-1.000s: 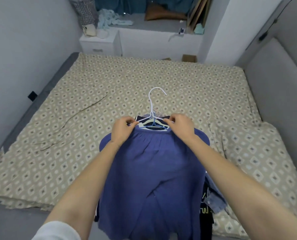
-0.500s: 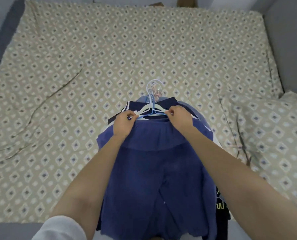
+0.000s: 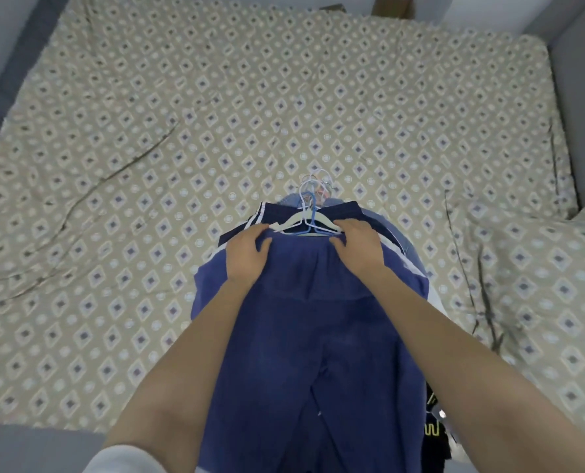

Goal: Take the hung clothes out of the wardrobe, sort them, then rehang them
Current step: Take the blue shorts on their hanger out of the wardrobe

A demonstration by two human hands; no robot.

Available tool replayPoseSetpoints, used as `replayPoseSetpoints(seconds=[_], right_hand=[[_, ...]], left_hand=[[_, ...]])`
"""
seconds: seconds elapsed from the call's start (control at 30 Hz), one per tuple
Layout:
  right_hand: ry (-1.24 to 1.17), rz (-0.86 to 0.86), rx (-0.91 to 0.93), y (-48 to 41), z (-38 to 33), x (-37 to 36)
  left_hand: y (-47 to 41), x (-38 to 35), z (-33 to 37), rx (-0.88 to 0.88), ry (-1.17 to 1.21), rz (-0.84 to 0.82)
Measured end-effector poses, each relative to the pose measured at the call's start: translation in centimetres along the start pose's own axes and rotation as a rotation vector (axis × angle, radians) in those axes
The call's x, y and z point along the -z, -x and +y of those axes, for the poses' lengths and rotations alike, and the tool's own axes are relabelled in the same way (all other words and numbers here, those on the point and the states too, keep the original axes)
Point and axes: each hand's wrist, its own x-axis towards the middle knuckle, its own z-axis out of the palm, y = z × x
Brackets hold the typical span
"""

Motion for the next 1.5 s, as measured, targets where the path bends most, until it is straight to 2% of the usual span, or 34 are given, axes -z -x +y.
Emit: replayPoseSetpoints(seconds=[0.1,0.2,0.37,0.67,0.9,1.1,1.3,1.5], right_hand=[[0.056,0.029,0.076,1.5,-1.6,1.7],[0.098,0.014,0.120,3.5,-3.2,3.3],[0.228,-0.030,0.255,7.0,-6.6,5.7],[0.281,-0.007,0.663,17.6,-19.0,9.1],[0.312,-0.074,1.035,31.1,-31.1,5.3],[0.337,-0.147,1.331,44.8,-38.2,0.7],[0.369,-0.200,1.606,60.5,-41.7,-4.3],[0.399,-0.311,1.802,76.5,-41.1,-8.9]], left_hand=[[2.6,2.0,0.7,-0.027,-0.053,0.011],[5.9,4.3,1.9,-0.037,-0.213,0.031],[14.0,8.2,3.4,0.050,-0.279,0.161],[34.5,15.7,1.8,0.391,-0.282,0.487],[51.7,21.0,-1.7,0.652,-0.276,0.747],[66.9,21.9,-3.9,0.895,-0.297,0.954],[83.0,19.6,-5.0,1.108,-0.300,1.098],[98.2,16.1,-5.1,1.290,-0.296,1.173]])
